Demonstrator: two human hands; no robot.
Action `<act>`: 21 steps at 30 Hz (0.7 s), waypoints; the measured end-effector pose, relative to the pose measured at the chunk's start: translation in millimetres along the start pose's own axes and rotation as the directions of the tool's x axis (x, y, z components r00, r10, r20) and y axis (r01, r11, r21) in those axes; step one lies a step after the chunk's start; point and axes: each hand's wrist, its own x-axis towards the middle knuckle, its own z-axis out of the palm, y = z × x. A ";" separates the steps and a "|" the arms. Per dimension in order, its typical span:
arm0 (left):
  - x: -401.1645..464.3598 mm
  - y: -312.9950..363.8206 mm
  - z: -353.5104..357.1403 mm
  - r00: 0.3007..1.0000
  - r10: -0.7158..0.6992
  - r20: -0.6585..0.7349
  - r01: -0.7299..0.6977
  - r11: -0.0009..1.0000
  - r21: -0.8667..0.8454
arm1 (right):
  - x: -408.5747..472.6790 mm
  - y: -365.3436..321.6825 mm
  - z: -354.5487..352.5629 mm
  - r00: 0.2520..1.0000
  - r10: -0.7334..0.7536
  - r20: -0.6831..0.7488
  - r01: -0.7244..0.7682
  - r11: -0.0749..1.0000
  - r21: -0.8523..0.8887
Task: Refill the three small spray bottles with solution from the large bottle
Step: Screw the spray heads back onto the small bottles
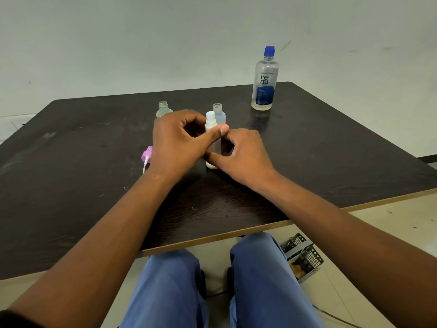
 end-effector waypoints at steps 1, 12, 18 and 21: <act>-0.1 -0.6 0.6 1.000 0.003 -0.004 -0.003 1.000 -0.001 | -0.1 0.2 0.2 1.000 -0.004 -0.001 0.004 1.000 0.016; 0.0 -6.4 3.1 0.994 -0.016 0.105 0.025 0.995 -0.093 | 1.1 4.8 1.8 1.000 -0.021 -0.001 0.021 0.995 0.101; 3.0 -9.4 4.1 0.985 -0.032 0.170 0.055 0.989 -0.138 | 2.1 6.7 2.6 1.000 -0.013 0.000 0.013 0.996 0.089; 0.9 -7.1 2.9 0.986 -0.061 0.158 0.087 0.983 -0.164 | 2.1 6.0 1.1 1.000 -0.007 0.000 0.007 0.998 0.061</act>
